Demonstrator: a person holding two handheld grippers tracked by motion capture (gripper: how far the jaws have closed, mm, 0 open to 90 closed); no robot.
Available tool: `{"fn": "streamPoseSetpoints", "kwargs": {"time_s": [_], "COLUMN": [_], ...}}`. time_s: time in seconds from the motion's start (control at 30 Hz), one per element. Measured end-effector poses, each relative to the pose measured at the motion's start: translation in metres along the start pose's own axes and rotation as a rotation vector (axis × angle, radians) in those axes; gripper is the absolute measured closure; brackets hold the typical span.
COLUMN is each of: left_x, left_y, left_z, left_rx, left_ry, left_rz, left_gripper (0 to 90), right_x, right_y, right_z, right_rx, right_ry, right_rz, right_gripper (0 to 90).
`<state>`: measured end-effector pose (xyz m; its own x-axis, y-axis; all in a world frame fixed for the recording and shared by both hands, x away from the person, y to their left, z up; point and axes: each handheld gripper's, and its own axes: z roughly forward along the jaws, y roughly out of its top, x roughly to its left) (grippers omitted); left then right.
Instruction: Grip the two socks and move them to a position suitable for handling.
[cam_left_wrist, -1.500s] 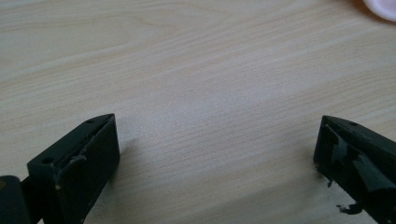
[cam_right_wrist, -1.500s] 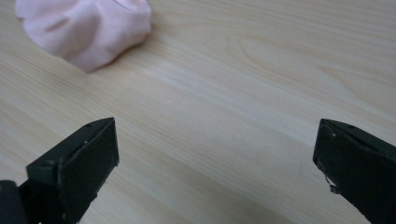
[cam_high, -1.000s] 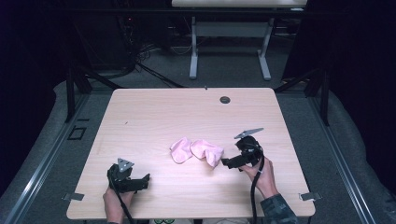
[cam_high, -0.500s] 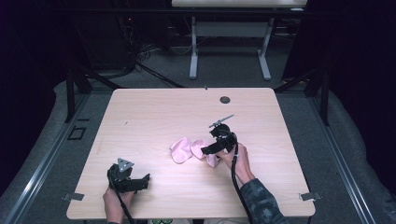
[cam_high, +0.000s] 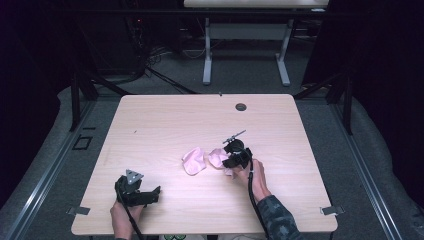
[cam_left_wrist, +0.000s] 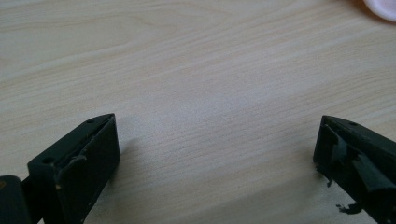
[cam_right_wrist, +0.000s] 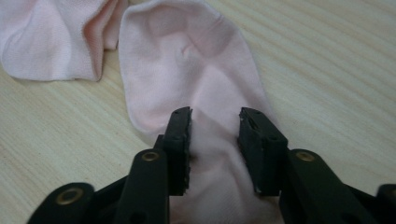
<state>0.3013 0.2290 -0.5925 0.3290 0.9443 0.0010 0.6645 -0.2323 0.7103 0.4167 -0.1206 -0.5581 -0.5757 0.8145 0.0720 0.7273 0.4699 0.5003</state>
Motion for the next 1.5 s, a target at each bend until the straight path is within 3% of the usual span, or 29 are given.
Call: {"fn": "streamPoseSetpoints", "kwargs": {"time_s": [0.07,0.13,0.4,0.53,0.57,0.7,0.87,0.97,1.07,1.2,1.27,1.3,1.5], "left_x": [0.000,0.000,0.000,0.000,0.000,0.000,0.000,0.000,0.000,0.000,0.000,0.000,0.000], "left_y": [0.000,0.000,0.000,0.000,0.000,0.000,0.000,0.000,0.000,0.000,0.000,0.000,0.000], "left_z": [0.000,0.000,0.000,0.000,0.000,0.000,0.000,0.000,0.000,0.000,0.000,0.000,0.000], "left_rx": [0.000,0.000,0.000,0.000,0.000,0.000,0.000,0.000,0.000,0.000,0.000,-0.001,0.000], "left_ry": [0.000,0.000,0.000,0.000,0.000,0.000,0.000,0.001,0.002,0.002,0.002,0.002,0.002], "left_rz": [0.000,0.000,0.000,0.000,0.000,0.000,0.000,-0.001,-0.001,-0.001,-0.001,-0.002,-0.001], "left_gripper": [0.5,0.5,0.5,0.5,0.5,0.5,0.5,0.5,0.5,0.5,0.5,0.5,0.5], "right_x": [-0.003,-0.006,-0.009,-0.005,-0.003,0.002,0.019,0.034,0.054,0.069,0.074,0.077,0.085], "right_y": [-0.005,-0.007,-0.009,-0.009,-0.009,-0.011,-0.019,-0.027,-0.040,-0.050,-0.057,-0.062,-0.071], "right_z": [-0.001,0.000,-0.007,-0.024,-0.036,-0.056,-0.086,-0.094,-0.093,-0.083,-0.073,-0.064,-0.043], "right_rx": [-0.033,-0.049,-0.069,-0.106,-0.114,-0.149,-0.183,-0.185,-0.160,-0.125,-0.104,-0.069,-0.038], "right_ry": [0.008,0.030,0.082,0.100,0.108,0.134,0.184,0.220,0.270,0.297,0.312,0.318,0.331], "right_rz": [0.029,0.034,0.049,0.031,0.018,-0.003,-0.071,-0.108,-0.160,-0.197,-0.211,-0.226,-0.266], "right_gripper": [78.2,82.3,84.3,84.4,84.4,84.4,84.4,84.3,84.3,84.3,84.3,84.2,83.9]}}
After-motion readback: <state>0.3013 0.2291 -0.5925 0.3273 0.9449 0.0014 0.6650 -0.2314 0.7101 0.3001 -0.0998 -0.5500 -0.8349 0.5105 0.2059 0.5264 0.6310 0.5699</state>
